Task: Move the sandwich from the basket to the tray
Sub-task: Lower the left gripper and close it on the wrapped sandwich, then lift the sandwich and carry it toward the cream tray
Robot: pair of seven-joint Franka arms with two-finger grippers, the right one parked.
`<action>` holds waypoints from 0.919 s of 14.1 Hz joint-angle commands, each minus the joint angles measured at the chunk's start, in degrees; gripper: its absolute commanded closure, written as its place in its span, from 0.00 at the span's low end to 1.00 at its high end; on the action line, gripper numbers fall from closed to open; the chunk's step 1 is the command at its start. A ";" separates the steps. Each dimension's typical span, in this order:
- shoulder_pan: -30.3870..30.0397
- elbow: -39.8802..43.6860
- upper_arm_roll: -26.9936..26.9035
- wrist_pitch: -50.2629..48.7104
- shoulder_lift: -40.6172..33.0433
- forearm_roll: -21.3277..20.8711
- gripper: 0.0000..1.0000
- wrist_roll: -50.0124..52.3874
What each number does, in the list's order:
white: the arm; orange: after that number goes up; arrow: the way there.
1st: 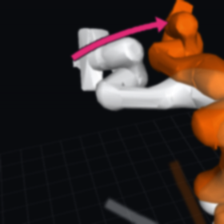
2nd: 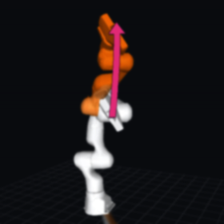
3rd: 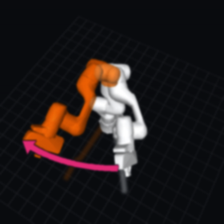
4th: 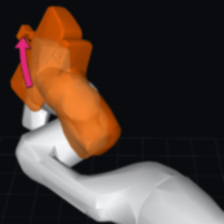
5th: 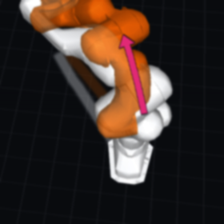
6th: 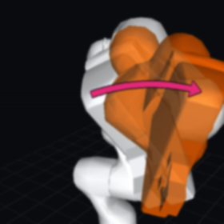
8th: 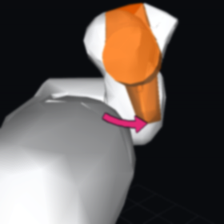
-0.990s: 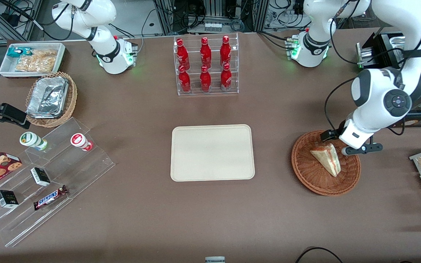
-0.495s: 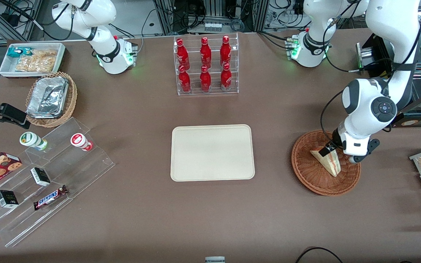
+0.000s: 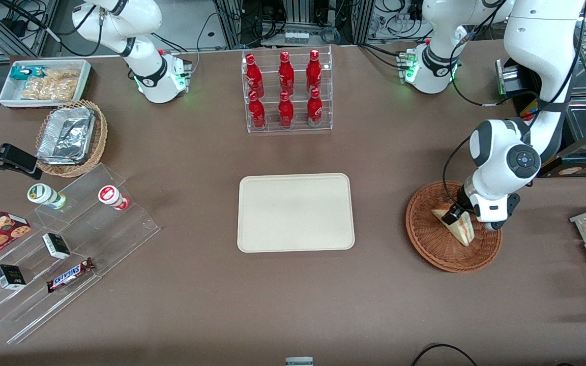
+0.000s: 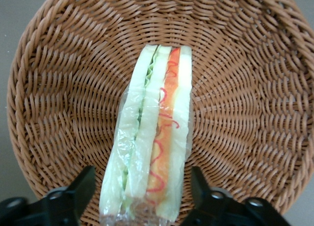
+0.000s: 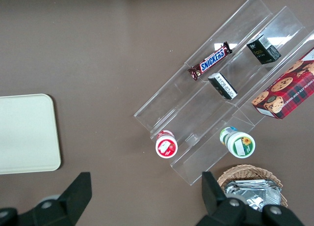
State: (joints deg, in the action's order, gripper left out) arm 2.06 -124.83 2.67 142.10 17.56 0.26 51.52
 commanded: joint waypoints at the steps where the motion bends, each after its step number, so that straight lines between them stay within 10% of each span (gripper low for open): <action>1: 0.40 0.55 -0.21 0.02 0.63 -0.52 0.88 -0.62; 13: 13.56 18.56 0.23 -25.65 2.11 -0.52 0.90 -27.62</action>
State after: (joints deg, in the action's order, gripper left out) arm 11.47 -109.70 3.35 117.69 17.14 0.16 24.82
